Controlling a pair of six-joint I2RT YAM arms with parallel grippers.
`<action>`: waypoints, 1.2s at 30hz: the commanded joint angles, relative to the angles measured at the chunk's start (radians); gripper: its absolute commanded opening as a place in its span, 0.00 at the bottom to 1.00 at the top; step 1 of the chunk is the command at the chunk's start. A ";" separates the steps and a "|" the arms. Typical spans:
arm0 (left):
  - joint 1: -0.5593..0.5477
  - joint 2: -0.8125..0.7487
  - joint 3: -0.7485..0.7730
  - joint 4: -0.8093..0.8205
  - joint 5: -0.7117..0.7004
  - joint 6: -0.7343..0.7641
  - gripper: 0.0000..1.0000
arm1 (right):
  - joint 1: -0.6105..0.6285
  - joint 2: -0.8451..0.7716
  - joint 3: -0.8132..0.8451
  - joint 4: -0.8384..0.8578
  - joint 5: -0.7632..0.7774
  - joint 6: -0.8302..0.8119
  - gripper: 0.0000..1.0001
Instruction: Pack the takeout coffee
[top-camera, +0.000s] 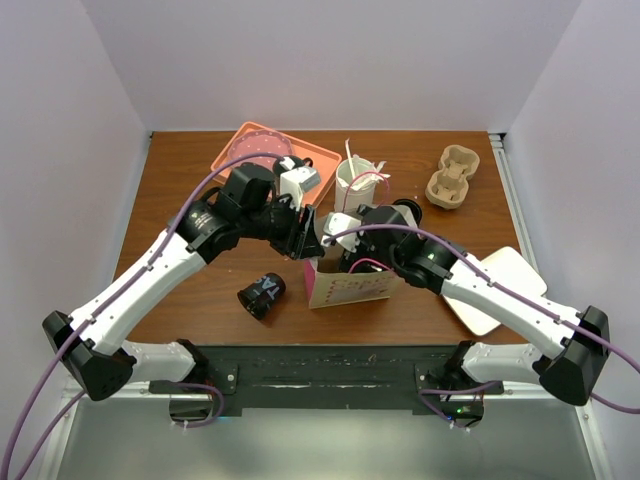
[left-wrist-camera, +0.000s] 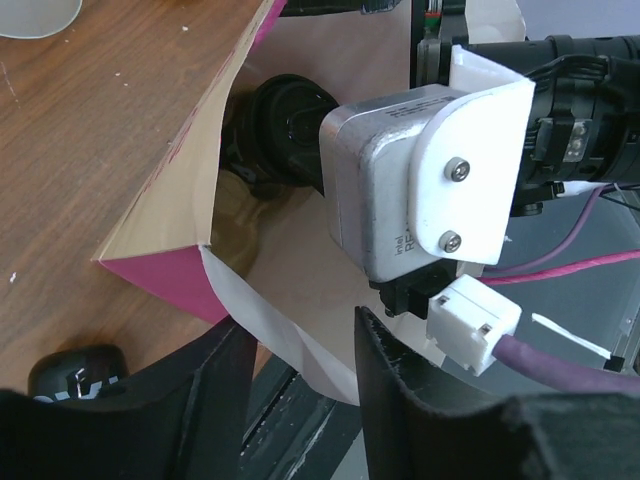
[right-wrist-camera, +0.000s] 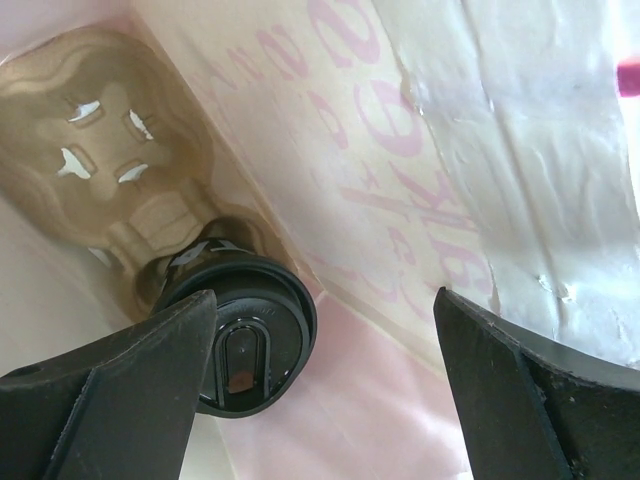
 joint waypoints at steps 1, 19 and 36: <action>-0.004 -0.007 0.050 0.000 -0.011 -0.002 0.50 | -0.007 -0.006 0.050 0.018 0.040 0.020 0.94; -0.002 -0.022 0.179 -0.059 -0.243 -0.037 0.79 | -0.013 -0.047 0.168 -0.016 0.109 0.127 0.95; 0.000 -0.269 0.079 -0.118 -0.573 -0.267 0.79 | -0.013 -0.120 0.300 -0.065 0.140 0.296 0.96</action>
